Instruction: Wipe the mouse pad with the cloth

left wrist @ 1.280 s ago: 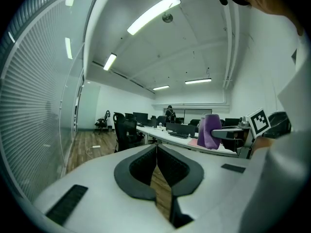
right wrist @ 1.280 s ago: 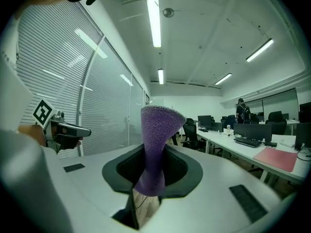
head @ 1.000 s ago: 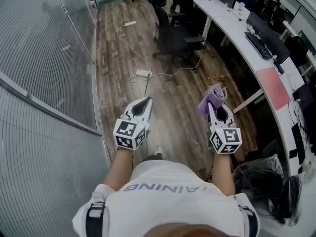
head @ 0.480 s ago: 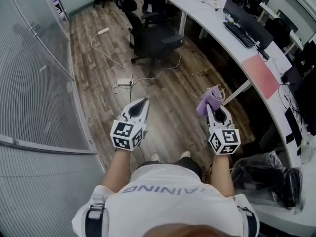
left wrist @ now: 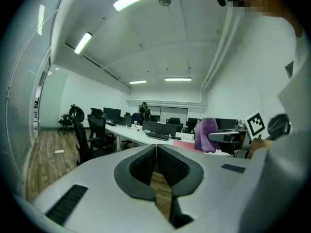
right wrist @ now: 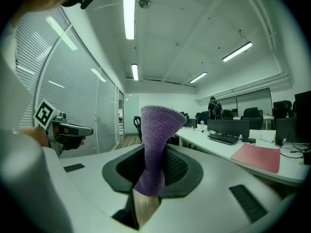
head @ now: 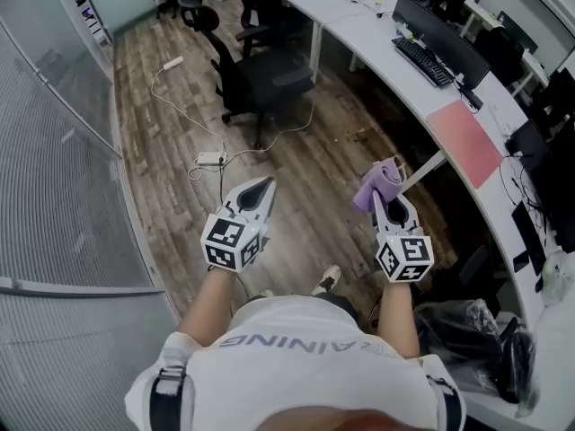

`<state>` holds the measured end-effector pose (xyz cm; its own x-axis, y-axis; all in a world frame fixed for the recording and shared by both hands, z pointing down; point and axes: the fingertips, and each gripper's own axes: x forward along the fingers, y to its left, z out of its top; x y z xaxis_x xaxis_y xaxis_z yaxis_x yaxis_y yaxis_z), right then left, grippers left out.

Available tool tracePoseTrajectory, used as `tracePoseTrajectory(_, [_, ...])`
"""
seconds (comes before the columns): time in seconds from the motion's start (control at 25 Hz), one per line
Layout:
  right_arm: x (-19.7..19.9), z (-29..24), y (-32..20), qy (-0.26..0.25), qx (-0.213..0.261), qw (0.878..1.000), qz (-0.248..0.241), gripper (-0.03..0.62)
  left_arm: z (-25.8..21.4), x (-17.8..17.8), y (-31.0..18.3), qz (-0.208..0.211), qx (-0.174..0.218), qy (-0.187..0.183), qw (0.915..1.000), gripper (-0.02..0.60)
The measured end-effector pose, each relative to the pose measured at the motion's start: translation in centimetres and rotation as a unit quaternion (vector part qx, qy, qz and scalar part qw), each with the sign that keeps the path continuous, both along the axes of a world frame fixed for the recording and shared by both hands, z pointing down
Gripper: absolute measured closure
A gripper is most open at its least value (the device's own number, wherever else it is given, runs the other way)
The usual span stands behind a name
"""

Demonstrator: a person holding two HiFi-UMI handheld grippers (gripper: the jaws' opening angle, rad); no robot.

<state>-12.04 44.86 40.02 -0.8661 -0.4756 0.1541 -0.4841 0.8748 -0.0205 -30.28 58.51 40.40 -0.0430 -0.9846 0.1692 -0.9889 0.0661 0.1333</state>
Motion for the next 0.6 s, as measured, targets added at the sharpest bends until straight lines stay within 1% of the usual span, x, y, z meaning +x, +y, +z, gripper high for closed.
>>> tracePoseTrajectory(0.2, [1.9,-0.3,-6.6,-0.003,0.007,1.000,0.001,0.495,-0.7,2.1,-7.7,0.013,0.005,-0.012,0.9998,0.549])
tracePoseTrajectory(0.44, [6.1,-0.9,-15.1,-0.008,0.008,1.000,0.019,0.494,-1.3,6.4,-16.7,0.035,0.008,-0.017,0.9992,0.549])
tracePoseTrajectory(0.6, [9.4,-0.9,-19.4,-0.006,0.015,1.000,0.026,0.495,-0.9,9.3,-21.8,0.044,0.006,-0.015,0.9989,0.549])
